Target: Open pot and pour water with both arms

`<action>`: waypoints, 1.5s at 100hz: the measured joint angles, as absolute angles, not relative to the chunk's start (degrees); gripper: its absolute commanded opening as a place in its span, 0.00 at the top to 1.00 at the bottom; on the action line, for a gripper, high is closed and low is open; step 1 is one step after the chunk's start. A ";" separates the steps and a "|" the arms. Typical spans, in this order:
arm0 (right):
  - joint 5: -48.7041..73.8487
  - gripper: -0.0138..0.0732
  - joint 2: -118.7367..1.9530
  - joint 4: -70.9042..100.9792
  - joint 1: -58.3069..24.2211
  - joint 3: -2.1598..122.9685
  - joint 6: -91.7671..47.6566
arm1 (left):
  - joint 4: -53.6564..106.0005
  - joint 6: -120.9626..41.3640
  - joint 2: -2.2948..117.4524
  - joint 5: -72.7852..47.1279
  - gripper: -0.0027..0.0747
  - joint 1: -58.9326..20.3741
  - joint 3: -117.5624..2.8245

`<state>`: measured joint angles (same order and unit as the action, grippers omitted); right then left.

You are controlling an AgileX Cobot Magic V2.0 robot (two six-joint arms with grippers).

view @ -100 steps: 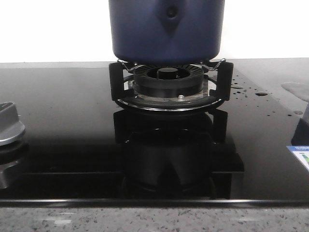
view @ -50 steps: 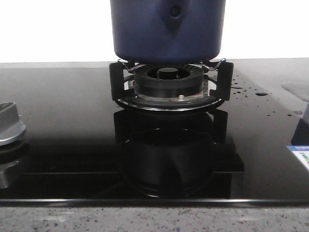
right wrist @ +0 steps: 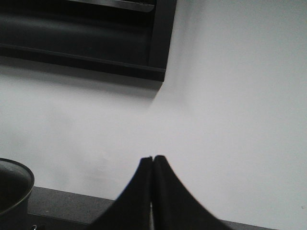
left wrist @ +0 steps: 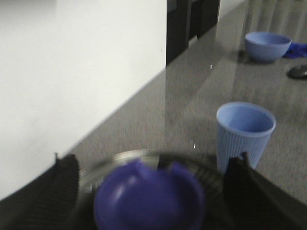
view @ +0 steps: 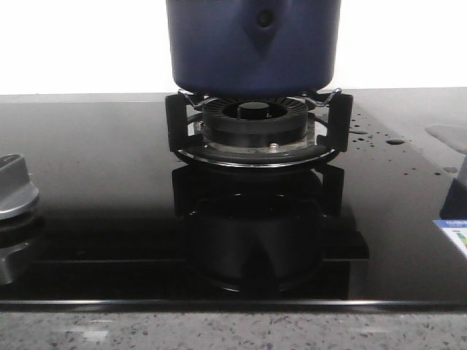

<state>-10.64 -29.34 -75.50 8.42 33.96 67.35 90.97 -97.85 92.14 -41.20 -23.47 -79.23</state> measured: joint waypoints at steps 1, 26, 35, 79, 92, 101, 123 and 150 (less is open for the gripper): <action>-10.64 0.91 -29.34 -75.50 8.42 33.89 67.35 | 90.97 -97.84 91.79 -41.06 0.53 -23.29 -79.23; -21.23 0.91 -29.34 -82.81 4.30 28.98 71.06 | 91.07 -93.91 75.26 -32.52 0.82 -20.03 -74.62; -24.68 0.91 -29.34 -90.12 2.15 27.13 80.01 | 90.34 -93.65 68.15 -29.85 0.82 -18.51 -69.66; -32.99 0.91 -21.38 -106.20 -1.50 25.07 100.43 | 89.77 -93.19 32.58 -18.74 0.99 -16.60 -32.65; -39.70 0.91 -20.61 -106.45 -1.65 25.07 100.63 | 89.77 -93.19 27.41 -17.59 0.99 -16.52 -27.86; -42.40 0.91 -20.61 -106.45 -1.65 25.07 100.66 | 89.77 -93.19 25.52 -17.51 0.99 -16.52 -26.67; -42.81 0.91 -20.61 -106.45 -1.65 25.07 100.76 | 89.87 -93.19 24.85 -18.26 0.99 -16.52 -26.57; -42.81 0.91 -20.61 -106.45 -1.65 25.07 100.76 | 89.87 -93.19 24.85 -18.26 0.99 -16.52 -26.57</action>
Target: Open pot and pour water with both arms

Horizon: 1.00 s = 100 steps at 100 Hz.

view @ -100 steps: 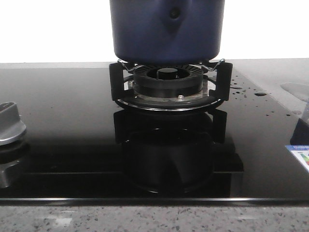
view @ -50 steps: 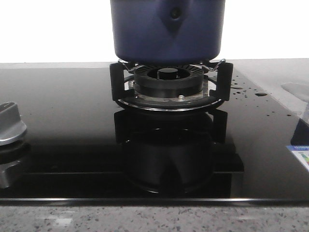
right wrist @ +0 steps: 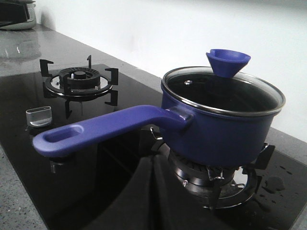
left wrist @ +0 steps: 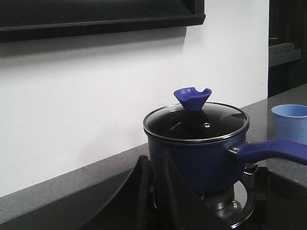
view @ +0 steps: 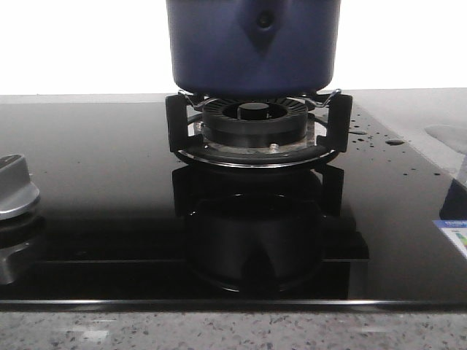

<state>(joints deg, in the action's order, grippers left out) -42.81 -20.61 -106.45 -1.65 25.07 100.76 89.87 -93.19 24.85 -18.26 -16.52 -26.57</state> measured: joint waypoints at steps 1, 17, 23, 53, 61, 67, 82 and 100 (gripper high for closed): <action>-42.81 0.91 -20.61 -106.45 -1.65 25.07 100.76 | 89.87 -93.19 24.85 -18.26 0.99 -16.52 -26.57; -42.81 0.91 -20.61 -106.45 -1.65 25.07 100.76 | 89.56 -93.19 24.85 -18.30 0.99 -16.52 -26.57; -42.81 0.91 -20.61 -106.45 -1.65 25.07 100.76 | 87.52 -93.06 24.50 -18.08 0.99 -16.52 -26.57; -42.81 0.91 -20.61 -106.45 -1.65 25.07 100.76 | 37.01 -51.18 16.64 -20.40 0.99 -8.31 -22.44; -42.81 0.91 -20.61 -106.45 -1.65 25.07 100.76 | 25.17 -39.10 11.74 -19.25 0.99 -5.89 -17.67; -42.81 0.91 -20.61 -106.45 -1.65 25.07 100.76 | 19.13 -31.06 8.18 -17.58 0.99 -5.05 -13.92; -42.81 0.91 -20.61 -106.45 -1.65 25.07 100.76 | 5.79 -14.23 0.39 -13.49 0.99 -4.80 -4.52; -42.81 0.91 -20.61 -106.45 -1.65 25.07 100.76 | 1.82 -7.57 -0.12 -14.01 0.99 -4.72 0.08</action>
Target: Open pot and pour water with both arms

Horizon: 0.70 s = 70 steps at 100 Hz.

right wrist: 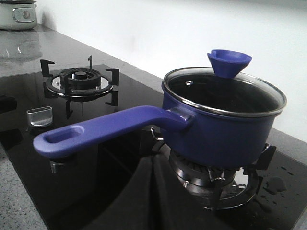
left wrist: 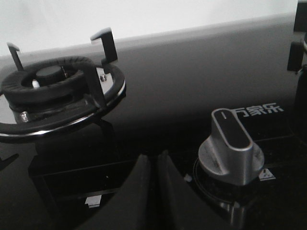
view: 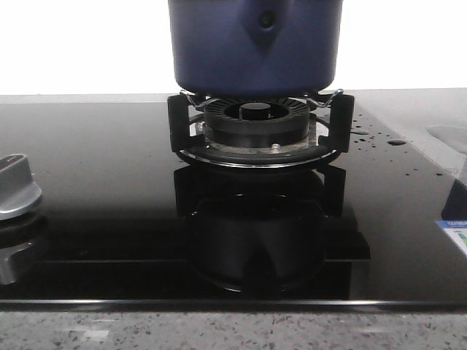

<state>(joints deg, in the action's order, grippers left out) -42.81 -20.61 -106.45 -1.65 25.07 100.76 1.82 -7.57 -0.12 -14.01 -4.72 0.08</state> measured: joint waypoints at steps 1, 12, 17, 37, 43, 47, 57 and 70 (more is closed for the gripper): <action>-42.81 0.91 -20.61 -106.45 -1.65 25.07 100.76 | 1.82 -7.48 -0.12 -13.79 0.99 -4.72 0.08; -42.81 0.91 -20.61 -106.45 -1.65 25.07 100.76 | 2.43 -6.83 -0.12 -15.80 0.99 -4.72 0.08; -42.81 0.91 -20.61 -106.45 -1.65 25.07 100.76 | 2.57 -6.74 -0.12 -17.33 0.99 -4.72 0.08; -42.81 0.91 -20.61 -106.45 -1.65 25.07 100.76 | 2.71 -6.60 -0.12 -18.58 0.99 -4.72 0.08; -42.81 0.91 -20.61 -106.45 -1.65 25.07 100.76 | 2.81 -6.60 -0.12 -18.58 0.99 -4.72 0.08; -42.81 0.91 -20.61 -106.45 -1.65 25.07 100.76 | 2.81 -6.60 -0.12 -18.58 0.99 -4.72 0.08; -42.81 0.91 -20.61 -106.45 -1.65 25.07 100.76 | 2.81 -6.60 -0.12 -18.58 0.99 -4.72 0.08; -42.81 0.91 -20.61 -106.45 -1.65 25.07 100.76 | 2.81 -6.60 -0.12 -18.58 0.99 -4.72 0.08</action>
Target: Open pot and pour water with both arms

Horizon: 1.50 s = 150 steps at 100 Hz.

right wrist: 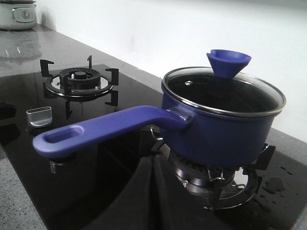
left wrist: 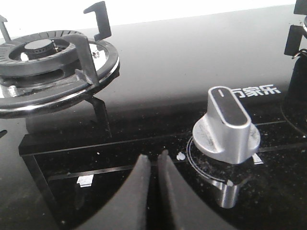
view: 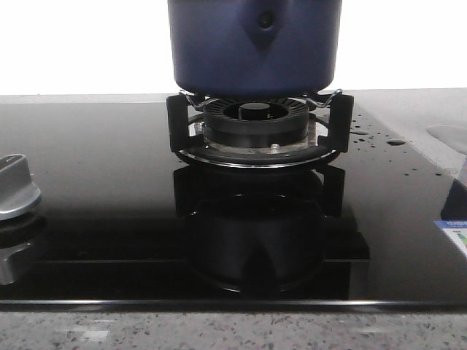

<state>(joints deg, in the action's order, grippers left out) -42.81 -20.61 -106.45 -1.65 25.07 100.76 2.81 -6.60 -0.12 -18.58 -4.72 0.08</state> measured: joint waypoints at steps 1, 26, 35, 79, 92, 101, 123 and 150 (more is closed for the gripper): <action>-42.81 0.91 -20.61 -106.45 -1.65 25.07 100.76 | 2.81 -6.60 -0.12 -18.58 0.99 -4.72 0.08; -42.81 0.91 -20.61 -106.45 -1.65 25.07 100.76 | 2.81 -6.60 -0.12 -18.58 0.99 -4.72 0.08; -42.81 0.91 -20.61 -106.45 -1.65 25.07 100.76 | 2.81 -6.60 -0.12 -18.58 0.99 -4.72 0.08; -19.27 0.91 -20.58 -106.34 -1.88 22.43 95.47 | 2.81 -6.60 -0.12 -18.58 0.99 -4.67 0.08; -14.16 0.91 -20.58 -106.00 -1.88 20.77 96.82 | 2.81 -6.60 -0.12 -18.58 0.99 -4.67 0.08; -12.78 0.91 -20.58 -105.90 -1.88 18.82 97.82 | 2.81 -6.60 -0.12 -18.58 0.99 -4.67 0.08; -9.54 0.91 -16.60 -78.88 -1.88 14.09 72.63 | 2.81 -6.60 -0.12 -18.58 0.99 -4.67 0.08; -2.47 0.91 -14.01 -61.91 -1.88 11.49 55.74 | 2.81 -6.60 -0.12 -18.58 0.99 -4.67 0.08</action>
